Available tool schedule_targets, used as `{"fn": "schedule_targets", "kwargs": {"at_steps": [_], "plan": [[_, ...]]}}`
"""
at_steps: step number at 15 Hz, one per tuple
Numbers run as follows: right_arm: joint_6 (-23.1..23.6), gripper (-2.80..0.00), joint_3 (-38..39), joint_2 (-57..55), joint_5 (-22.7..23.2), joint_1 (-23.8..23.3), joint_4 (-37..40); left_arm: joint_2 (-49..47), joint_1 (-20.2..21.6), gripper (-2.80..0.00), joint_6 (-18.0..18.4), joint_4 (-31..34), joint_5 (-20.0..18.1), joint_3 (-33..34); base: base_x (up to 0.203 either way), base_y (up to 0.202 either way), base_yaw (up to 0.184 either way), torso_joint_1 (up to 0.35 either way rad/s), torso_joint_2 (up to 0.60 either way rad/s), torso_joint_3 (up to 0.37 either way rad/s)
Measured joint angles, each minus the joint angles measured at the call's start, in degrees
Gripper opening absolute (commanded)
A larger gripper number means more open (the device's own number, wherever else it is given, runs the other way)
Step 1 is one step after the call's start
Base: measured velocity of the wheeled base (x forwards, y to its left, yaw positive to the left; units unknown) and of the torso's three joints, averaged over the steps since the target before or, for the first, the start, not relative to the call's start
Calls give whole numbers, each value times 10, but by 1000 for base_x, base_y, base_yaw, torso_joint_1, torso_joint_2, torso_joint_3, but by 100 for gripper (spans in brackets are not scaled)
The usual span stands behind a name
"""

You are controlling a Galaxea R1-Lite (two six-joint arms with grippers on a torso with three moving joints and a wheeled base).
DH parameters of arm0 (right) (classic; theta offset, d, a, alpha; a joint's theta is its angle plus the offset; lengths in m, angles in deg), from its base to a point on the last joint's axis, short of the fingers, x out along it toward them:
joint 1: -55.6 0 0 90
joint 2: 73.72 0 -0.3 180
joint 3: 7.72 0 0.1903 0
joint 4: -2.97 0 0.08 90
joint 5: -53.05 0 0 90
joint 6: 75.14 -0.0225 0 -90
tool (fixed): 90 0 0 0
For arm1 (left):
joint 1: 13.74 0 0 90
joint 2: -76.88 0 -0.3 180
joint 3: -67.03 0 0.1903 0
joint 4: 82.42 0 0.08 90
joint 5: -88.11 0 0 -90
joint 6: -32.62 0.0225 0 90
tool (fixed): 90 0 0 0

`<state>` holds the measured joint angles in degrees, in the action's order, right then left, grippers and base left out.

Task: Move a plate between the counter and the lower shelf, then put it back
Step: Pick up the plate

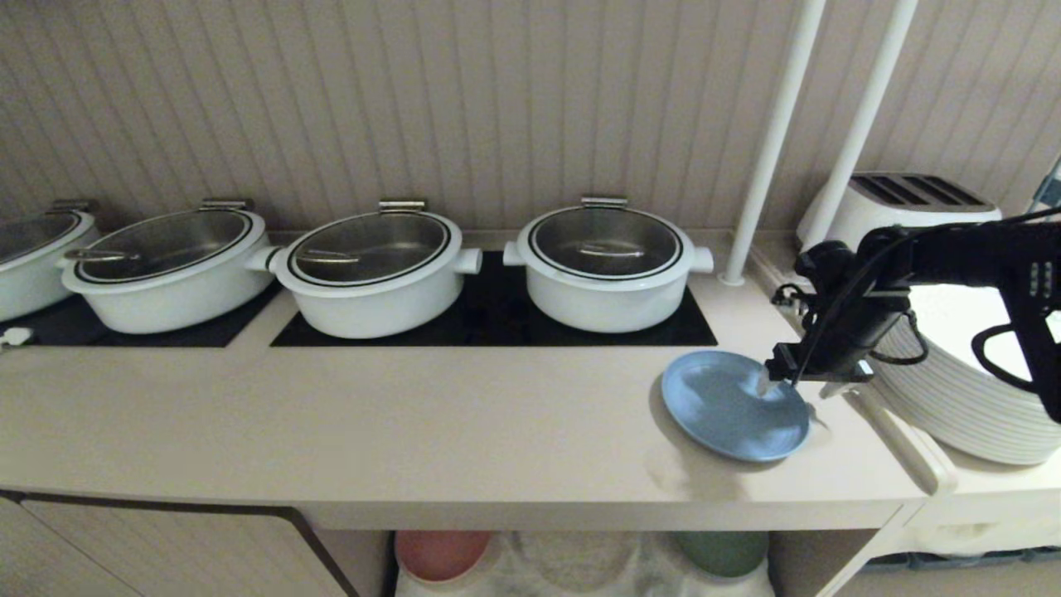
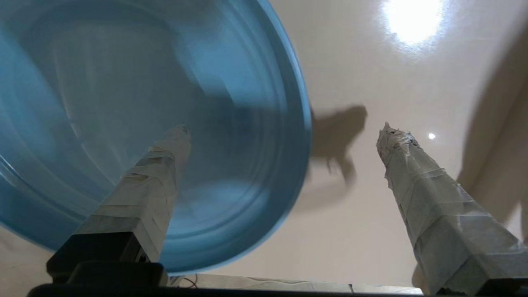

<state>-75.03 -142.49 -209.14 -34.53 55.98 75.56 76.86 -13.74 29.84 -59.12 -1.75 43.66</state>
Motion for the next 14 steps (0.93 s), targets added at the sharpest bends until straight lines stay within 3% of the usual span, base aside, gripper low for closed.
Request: {"fn": "schedule_targets", "kwargs": {"at_steps": [14], "plan": [[39,0,-1,-18,-3,-2,-7,0,0,-280,0,0,0,0,0,0,0,0,0,0]]}}
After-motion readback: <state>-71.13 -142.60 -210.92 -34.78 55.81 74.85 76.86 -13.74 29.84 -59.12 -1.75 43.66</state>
